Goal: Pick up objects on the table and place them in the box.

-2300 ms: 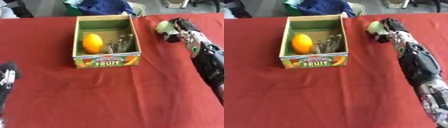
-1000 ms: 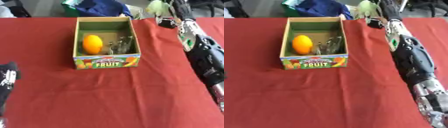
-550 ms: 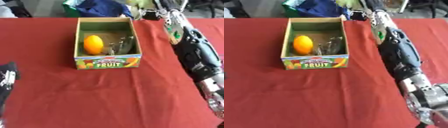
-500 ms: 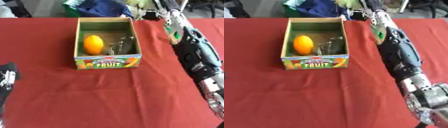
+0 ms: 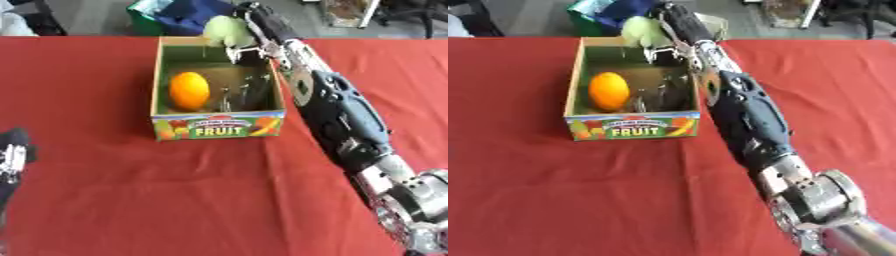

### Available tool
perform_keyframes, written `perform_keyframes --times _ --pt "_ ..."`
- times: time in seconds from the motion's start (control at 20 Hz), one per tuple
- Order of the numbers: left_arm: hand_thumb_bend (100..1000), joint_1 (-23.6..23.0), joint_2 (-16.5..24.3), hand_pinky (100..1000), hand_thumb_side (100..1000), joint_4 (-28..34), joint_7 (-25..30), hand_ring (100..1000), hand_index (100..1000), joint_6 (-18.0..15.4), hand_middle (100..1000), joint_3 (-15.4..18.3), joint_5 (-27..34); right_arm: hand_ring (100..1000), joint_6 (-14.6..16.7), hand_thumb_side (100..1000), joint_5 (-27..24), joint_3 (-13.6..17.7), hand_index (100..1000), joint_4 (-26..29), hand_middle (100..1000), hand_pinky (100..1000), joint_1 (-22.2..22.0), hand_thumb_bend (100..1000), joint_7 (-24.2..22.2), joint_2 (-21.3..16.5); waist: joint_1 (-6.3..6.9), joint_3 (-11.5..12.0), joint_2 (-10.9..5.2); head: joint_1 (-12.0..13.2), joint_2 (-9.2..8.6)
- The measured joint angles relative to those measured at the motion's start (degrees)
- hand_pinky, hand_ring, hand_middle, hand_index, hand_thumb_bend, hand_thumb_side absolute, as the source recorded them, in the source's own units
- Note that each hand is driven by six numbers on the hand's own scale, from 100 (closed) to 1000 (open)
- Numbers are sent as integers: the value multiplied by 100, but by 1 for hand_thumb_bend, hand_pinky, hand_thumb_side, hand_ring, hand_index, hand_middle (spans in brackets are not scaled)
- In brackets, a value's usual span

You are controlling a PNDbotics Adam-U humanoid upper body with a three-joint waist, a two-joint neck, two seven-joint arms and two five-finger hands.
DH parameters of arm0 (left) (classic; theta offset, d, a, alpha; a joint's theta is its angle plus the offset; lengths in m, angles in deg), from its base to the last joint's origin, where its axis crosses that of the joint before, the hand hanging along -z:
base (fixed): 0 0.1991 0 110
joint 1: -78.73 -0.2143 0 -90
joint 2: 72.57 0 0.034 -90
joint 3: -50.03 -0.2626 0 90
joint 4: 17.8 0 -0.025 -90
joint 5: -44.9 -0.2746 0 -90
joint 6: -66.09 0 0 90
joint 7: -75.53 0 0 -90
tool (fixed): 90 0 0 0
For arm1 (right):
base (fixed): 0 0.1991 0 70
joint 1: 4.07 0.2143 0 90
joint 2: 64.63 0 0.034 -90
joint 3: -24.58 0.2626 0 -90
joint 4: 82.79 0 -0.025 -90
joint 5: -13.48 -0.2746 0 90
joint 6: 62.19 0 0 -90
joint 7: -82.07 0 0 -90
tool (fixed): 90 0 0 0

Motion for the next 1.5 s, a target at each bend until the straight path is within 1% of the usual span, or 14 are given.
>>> perform_keyframes --times 0.15,0.25,0.35,0.45,0.65,0.7,0.9,1.15,1.2,1.25,1.3,1.35,1.4,1.5 --pt "289 0 0 610 525 0 2 587 619 1 545 -6 1 524 7 238 85 -2 634 -77 548 492 -48 100 -249 68 0 5 0 -7 -7" --pt "289 0 0 610 525 0 3 587 619 1 545 -7 3 629 37 253 85 -2 747 -98 681 577 -54 100 -408 71 -6 5 0 -7 -14" --pt "289 0 0 610 525 0 4 587 619 -1 545 -7 6 705 96 252 51 -1 806 -107 761 649 -67 100 -571 71 -15 1 0 -7 -14" --pt "289 0 0 610 525 0 5 587 619 -1 545 -7 7 758 179 241 -49 0 841 -106 814 714 -67 100 -741 69 -16 -13 -1 -7 -14" --pt "289 -1 0 610 525 -1 5 587 619 -2 545 -7 9 868 362 238 -415 0 890 -21 896 848 -67 100 -1081 40 -16 -32 -2 -7 -14" --pt "288 -1 0 610 525 -1 5 587 619 -2 545 -7 8 889 414 272 -516 -2 907 19 917 879 -67 100 -1168 24 -17 -40 -3 -7 -14" --pt "288 -2 0 610 525 -2 5 587 619 -2 545 -7 8 928 551 359 -826 -28 943 194 955 935 -67 100 -1487 -83 -17 -74 -16 -2 -15" --pt "287 -3 0 610 525 -2 6 587 619 -3 546 -7 8 946 559 339 -946 -64 954 317 971 956 -66 112 -1831 -156 -19 -93 -20 -1 -15" --pt "287 -3 0 610 525 -2 6 587 618 -3 546 -7 8 955 541 309 -925 -71 964 319 981 960 -66 190 -1870 -157 -20 -93 -20 -1 -15" --pt "288 -3 0 610 525 -2 6 587 618 -3 546 -7 8 960 516 307 -857 -78 970 319 986 963 -66 233 -1905 -157 -22 -92 -20 -1 -15" --pt "288 -3 0 610 525 -2 6 587 618 -3 545 -7 8 974 493 327 -753 -100 984 318 999 970 -66 327 -1948 -157 -24 -89 -20 -1 -15" --pt "288 -3 0 611 525 -2 7 587 618 -3 546 -7 8 984 475 362 -599 -122 995 316 1000 973 -66 387 -1995 -157 -28 -82 -20 -1 -15" --pt "287 -3 0 611 525 -2 7 587 618 -4 546 -7 8 996 465 421 -412 -145 1000 314 1000 978 -60 453 -2047 -159 -31 -75 -21 -1 -15" --pt "288 -3 0 610 525 -2 7 587 618 -4 545 -7 8 1000 459 480 19 -176 1000 290 1000 980 -34 452 -2155 -161 -40 -58 -21 -2 -15"
